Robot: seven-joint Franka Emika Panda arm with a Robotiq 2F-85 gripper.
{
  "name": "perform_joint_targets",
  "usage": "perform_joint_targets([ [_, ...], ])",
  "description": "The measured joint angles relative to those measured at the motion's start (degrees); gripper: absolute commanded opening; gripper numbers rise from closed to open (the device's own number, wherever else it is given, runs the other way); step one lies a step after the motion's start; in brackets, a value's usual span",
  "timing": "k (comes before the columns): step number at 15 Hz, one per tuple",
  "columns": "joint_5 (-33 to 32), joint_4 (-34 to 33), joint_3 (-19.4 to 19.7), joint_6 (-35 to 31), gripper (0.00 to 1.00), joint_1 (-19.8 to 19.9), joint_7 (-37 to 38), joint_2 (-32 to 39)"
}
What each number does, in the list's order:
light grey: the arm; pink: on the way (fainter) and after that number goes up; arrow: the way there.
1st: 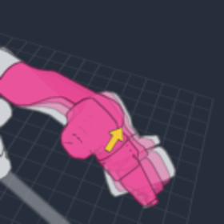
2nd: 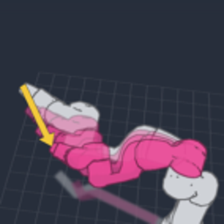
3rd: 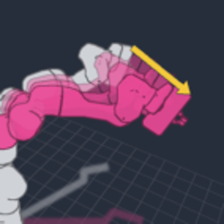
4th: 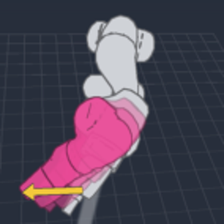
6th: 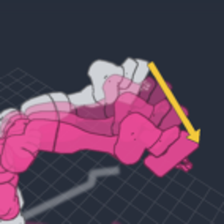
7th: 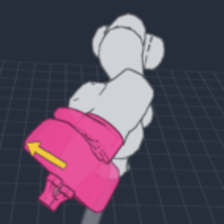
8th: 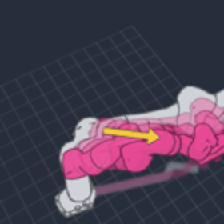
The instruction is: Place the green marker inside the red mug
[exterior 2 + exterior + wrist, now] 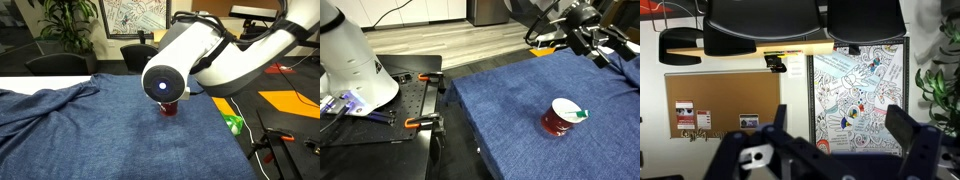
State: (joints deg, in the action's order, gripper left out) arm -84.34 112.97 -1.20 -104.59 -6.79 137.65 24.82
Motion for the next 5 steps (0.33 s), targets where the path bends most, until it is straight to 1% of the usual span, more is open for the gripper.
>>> perform_joint_targets([
  [2,-0.76,1.65,-0.04,0.0,1.0,0.01,0.0,-2.09],
  [5,-0.88,2.7,-0.05,0.0,1.0,0.01,0.0,-3.17],
])
